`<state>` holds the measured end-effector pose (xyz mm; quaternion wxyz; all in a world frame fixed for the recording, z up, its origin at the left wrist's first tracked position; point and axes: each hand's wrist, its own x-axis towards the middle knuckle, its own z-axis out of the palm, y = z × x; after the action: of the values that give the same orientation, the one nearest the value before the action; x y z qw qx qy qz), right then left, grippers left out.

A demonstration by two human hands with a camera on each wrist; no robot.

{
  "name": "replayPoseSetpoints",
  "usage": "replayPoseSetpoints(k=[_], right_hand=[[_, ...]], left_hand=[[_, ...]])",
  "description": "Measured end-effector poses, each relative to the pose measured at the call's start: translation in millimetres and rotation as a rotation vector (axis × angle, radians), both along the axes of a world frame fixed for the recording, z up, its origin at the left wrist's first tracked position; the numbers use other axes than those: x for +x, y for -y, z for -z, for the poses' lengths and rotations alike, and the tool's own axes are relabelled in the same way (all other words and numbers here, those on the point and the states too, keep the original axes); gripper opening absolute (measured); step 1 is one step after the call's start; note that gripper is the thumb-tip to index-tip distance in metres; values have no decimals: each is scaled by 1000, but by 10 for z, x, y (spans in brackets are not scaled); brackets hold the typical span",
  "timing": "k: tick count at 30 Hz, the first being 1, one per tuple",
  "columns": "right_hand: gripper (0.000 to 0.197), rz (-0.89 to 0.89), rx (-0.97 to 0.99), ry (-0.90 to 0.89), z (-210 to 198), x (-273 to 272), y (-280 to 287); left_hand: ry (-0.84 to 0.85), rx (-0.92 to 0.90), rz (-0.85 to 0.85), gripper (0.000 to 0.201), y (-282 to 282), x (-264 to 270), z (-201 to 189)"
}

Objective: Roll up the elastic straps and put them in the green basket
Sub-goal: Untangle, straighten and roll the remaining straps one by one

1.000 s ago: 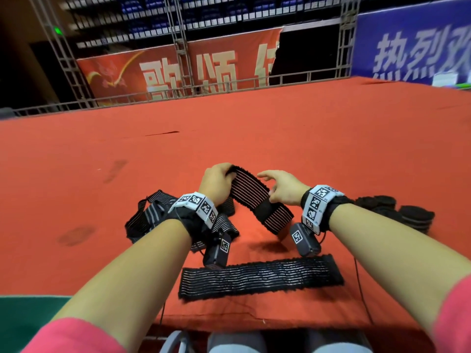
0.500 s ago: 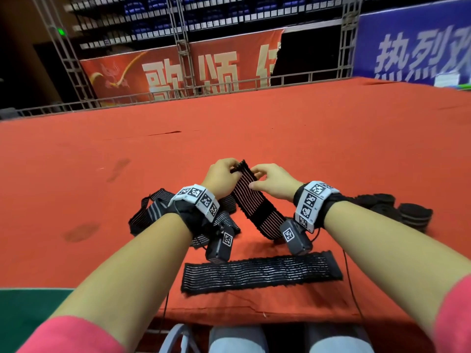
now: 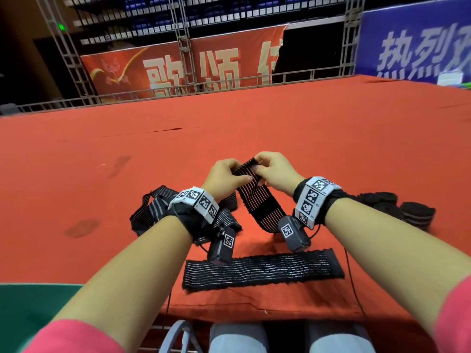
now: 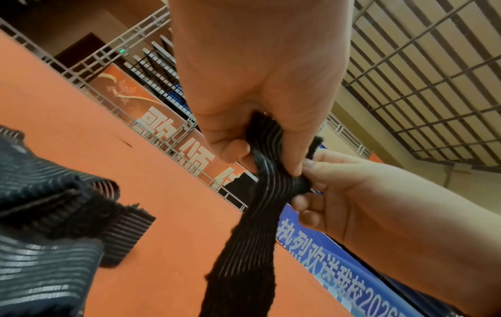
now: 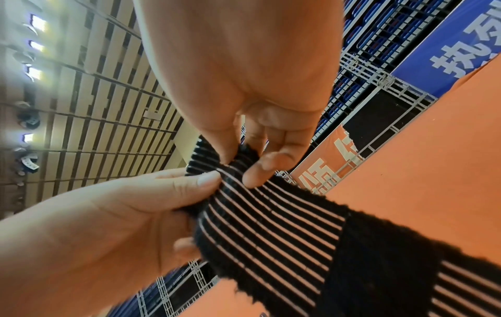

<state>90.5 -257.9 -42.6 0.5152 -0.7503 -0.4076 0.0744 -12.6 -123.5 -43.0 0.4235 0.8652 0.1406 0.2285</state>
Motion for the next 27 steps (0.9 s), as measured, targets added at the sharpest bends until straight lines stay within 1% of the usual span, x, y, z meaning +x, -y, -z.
replayPoseSetpoints(k=[4,6,7,8,9,11,12,14,17,18,20,22,24,27], right_hand=[[19,9,123,-104,-139,-27,-6],[18,10,172,-162,-184,-43,-3],[17,9,196,-195,-203,-49,-4],[16,3,217,-227,-220,-60,-6],[15,-9,237,-261,-237,-68,-9],[14,-41,270,-317,-280,-92,-11],[13,-53,284,-339,-305,-104,-10],[14,-67,318,-377,-359,-121,6],[15,-63,380,-455,-440,-118,51],[14,-60,402,-482,-462,-109,68],[13,-50,445,-529,-495,-80,104],[12,-39,471,-551,-509,-47,143],[13,-12,474,-545,-507,-21,191],[13,45,478,-540,-487,32,275]], left_hand=[[37,-325,34,32,2,3,154],[42,-502,117,40,20,-7,228],[13,-545,156,43,41,-14,251],[-31,-544,184,42,74,-19,268],[-76,-515,188,37,96,-6,307],[-111,-472,130,23,161,25,368],[-108,-481,81,20,184,47,403],[-111,-457,20,18,181,89,494],[-156,-350,12,14,175,84,605],[-171,-344,22,15,179,69,640],[-202,-367,9,23,148,44,723],[-238,-378,-25,25,120,-7,784],[-253,-370,-60,20,55,-39,846],[-244,-289,-119,7,-63,-103,863]])
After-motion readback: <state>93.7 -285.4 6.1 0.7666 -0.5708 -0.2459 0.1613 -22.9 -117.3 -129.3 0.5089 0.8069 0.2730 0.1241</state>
